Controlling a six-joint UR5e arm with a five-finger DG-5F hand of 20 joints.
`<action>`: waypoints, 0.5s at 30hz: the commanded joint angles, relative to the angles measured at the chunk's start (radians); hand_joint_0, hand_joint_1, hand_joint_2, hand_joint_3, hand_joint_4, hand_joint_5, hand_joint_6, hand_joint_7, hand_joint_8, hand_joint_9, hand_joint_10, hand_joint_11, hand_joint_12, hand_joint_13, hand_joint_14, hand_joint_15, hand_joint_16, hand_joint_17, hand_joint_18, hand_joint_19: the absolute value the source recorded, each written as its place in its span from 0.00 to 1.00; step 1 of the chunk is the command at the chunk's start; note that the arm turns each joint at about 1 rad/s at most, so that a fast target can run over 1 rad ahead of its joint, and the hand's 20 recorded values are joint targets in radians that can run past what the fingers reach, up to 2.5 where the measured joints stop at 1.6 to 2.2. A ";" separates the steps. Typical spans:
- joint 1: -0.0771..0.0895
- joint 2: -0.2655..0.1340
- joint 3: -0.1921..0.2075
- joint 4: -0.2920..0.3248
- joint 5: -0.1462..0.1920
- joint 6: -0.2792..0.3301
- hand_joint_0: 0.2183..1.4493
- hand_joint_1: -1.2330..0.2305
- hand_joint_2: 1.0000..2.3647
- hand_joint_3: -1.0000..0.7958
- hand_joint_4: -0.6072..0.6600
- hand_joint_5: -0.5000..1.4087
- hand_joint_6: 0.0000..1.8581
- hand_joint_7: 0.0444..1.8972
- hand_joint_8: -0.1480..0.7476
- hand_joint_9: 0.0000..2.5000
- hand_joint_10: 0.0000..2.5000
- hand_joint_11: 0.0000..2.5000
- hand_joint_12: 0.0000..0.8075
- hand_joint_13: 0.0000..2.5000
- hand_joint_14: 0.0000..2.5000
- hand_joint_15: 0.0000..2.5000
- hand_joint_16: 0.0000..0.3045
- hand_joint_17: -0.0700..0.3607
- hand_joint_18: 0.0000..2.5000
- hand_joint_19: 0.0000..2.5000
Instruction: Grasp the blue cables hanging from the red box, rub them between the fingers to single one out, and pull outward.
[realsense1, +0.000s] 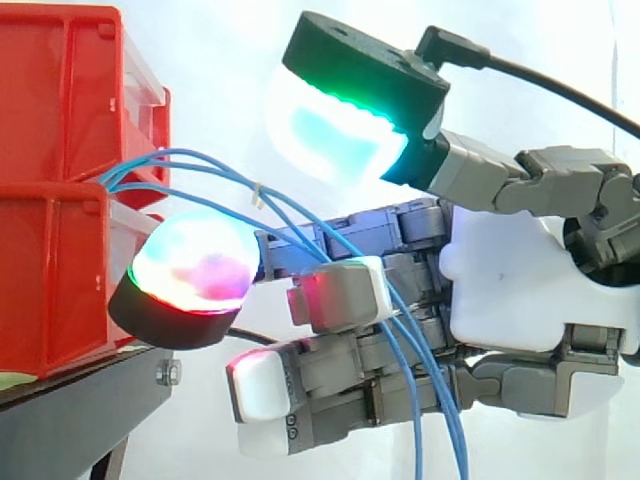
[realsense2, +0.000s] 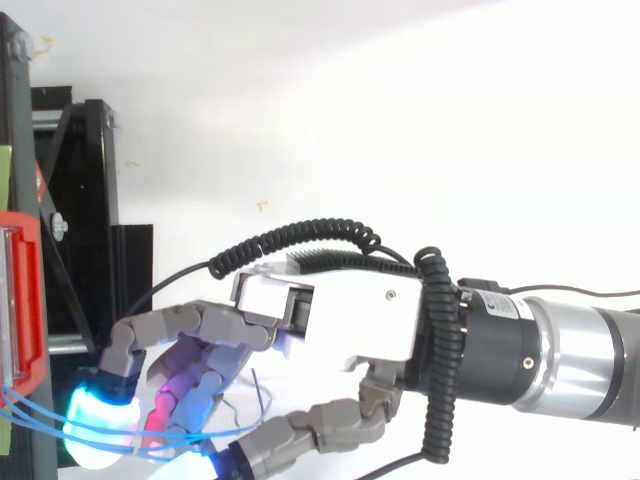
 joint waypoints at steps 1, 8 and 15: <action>0.001 0.000 0.000 -0.001 0.000 -0.001 0.26 0.38 0.00 0.31 0.69 0.20 0.27 0.53 0.53 0.49 0.01 0.47 0.45 0.37 0.01 0.23 0.15 0.40 0.28 0.16; 0.002 0.000 -0.002 -0.024 0.000 0.000 0.27 0.38 0.00 0.32 0.70 0.21 0.27 0.56 0.51 0.51 0.01 0.50 0.45 0.38 0.01 0.23 0.15 0.40 0.29 0.16; -0.007 0.009 -0.002 -0.115 -0.022 0.022 0.29 0.38 0.01 0.33 0.66 0.22 0.27 0.63 0.49 0.53 0.01 0.53 0.45 0.39 0.01 0.24 0.14 0.39 0.29 0.16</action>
